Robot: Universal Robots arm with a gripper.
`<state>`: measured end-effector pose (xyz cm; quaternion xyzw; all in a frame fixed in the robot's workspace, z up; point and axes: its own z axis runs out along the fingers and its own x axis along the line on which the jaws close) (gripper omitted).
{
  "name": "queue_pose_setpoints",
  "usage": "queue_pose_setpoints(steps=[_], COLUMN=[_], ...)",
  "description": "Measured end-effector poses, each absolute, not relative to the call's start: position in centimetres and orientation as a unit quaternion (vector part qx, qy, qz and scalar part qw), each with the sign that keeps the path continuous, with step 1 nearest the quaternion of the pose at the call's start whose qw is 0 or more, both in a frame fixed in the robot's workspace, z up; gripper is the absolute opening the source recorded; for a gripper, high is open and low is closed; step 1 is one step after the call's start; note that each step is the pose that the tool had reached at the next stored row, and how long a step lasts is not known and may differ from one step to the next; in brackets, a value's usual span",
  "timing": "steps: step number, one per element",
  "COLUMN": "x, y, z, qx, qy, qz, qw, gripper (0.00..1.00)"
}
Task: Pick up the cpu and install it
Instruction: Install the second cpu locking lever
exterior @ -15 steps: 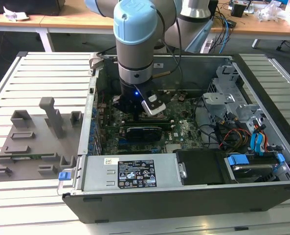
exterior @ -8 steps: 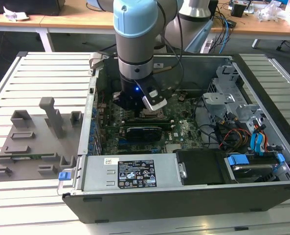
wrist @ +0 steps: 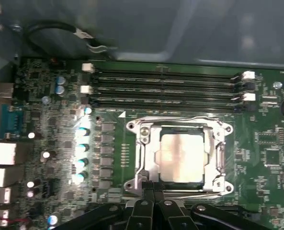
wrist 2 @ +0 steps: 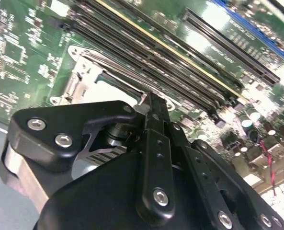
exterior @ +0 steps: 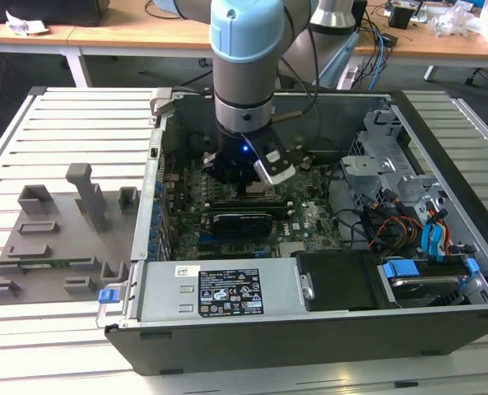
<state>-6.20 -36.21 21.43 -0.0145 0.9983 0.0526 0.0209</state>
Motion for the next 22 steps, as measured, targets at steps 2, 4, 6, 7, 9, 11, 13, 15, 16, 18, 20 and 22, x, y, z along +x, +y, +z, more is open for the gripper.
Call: queue_pose_setpoints(steps=[2, 4, 6, 7, 9, 11, 13, 15, 16, 18, 20, 22], x=[-5.7, -5.2, -4.7, -4.4, -4.1, -3.9, -3.7, -3.5, -3.4, -3.3, -3.2, -3.2], y=[-36.1, -35.9, -35.7, -35.5, -35.3, -35.1, -34.9, -34.8, -34.6, -34.5, -34.1, -33.9], z=[21.4, 21.4, 21.4, 21.4, 21.4, 21.4, 21.5, 21.5, 21.5, 21.6, 21.7, 22.1], qx=[-0.014, -0.015, -0.014, -0.015, -0.015, -0.015, -0.015, -0.015, -0.015, -0.015, -0.015, -0.015], qy=[0.998, 0.998, 0.998, 0.998, 0.998, 0.998, 0.999, 0.999, 0.999, 0.999, 0.999, 0.999], qz=[0.052, 0.052, 0.052, 0.050, 0.050, 0.049, 0.048, 0.046, 0.046, 0.045, 0.043, 0.039], qw=[0.021, 0.021, 0.021, 0.021, 0.021, 0.021, 0.021, 0.021, 0.021, 0.021, 0.021, 0.020], gripper=[0.11, 0.11, 0.11, 0.11, 0.11, 0.11, 0.11, 0.11, 0.11, 0.11, 0.11, 0.11])
